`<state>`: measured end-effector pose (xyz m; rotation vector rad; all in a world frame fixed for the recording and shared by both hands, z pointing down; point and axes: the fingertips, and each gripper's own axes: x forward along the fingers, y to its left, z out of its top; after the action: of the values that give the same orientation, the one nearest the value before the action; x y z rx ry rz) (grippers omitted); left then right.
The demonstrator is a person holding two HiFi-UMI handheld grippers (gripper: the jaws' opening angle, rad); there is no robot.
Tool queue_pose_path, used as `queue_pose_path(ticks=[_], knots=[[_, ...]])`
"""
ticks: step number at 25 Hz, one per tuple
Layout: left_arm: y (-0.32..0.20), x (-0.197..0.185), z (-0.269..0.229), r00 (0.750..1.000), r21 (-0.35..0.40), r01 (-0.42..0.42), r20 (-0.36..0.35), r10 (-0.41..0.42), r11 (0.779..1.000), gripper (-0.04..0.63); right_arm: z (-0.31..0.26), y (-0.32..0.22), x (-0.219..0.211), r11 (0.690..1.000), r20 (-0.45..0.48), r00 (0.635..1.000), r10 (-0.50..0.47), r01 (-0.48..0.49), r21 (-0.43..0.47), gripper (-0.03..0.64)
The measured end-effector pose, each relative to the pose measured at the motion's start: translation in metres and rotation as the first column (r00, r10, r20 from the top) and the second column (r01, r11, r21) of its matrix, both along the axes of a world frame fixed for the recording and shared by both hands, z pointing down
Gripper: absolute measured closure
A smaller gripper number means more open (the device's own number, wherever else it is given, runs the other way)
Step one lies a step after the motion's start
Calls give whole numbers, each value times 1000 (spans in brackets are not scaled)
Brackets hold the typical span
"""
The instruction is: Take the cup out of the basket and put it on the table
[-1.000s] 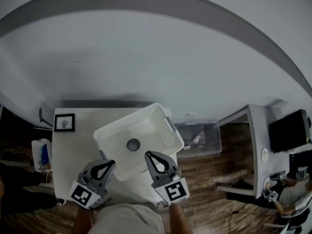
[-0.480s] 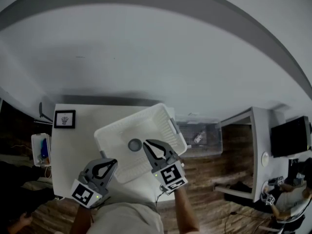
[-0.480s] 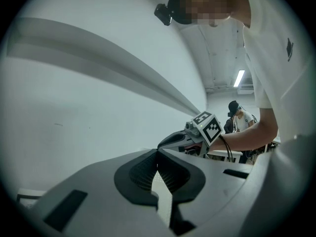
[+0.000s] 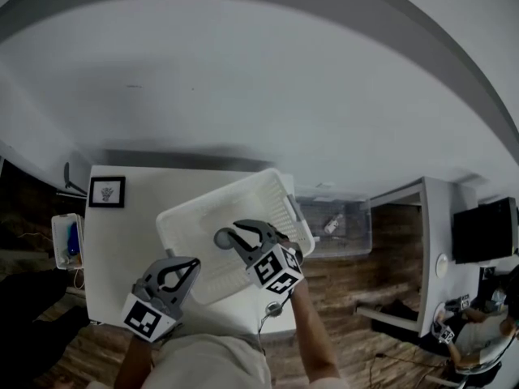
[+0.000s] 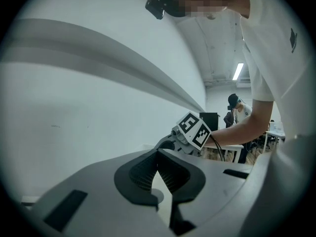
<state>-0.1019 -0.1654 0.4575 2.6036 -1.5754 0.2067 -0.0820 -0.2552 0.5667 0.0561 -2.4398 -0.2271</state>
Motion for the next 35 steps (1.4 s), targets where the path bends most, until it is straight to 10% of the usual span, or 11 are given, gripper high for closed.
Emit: queue_pose_path(ticks=[16, 35], knots=[[-8, 2, 7, 995, -16, -39, 87, 40, 999, 594, 104, 23, 2, 935, -387, 852, -353, 339, -105, 244], [-9, 1, 15, 996, -45, -22, 88, 26, 999, 594, 163, 27, 3, 903, -493, 765, -415, 411, -123, 216]])
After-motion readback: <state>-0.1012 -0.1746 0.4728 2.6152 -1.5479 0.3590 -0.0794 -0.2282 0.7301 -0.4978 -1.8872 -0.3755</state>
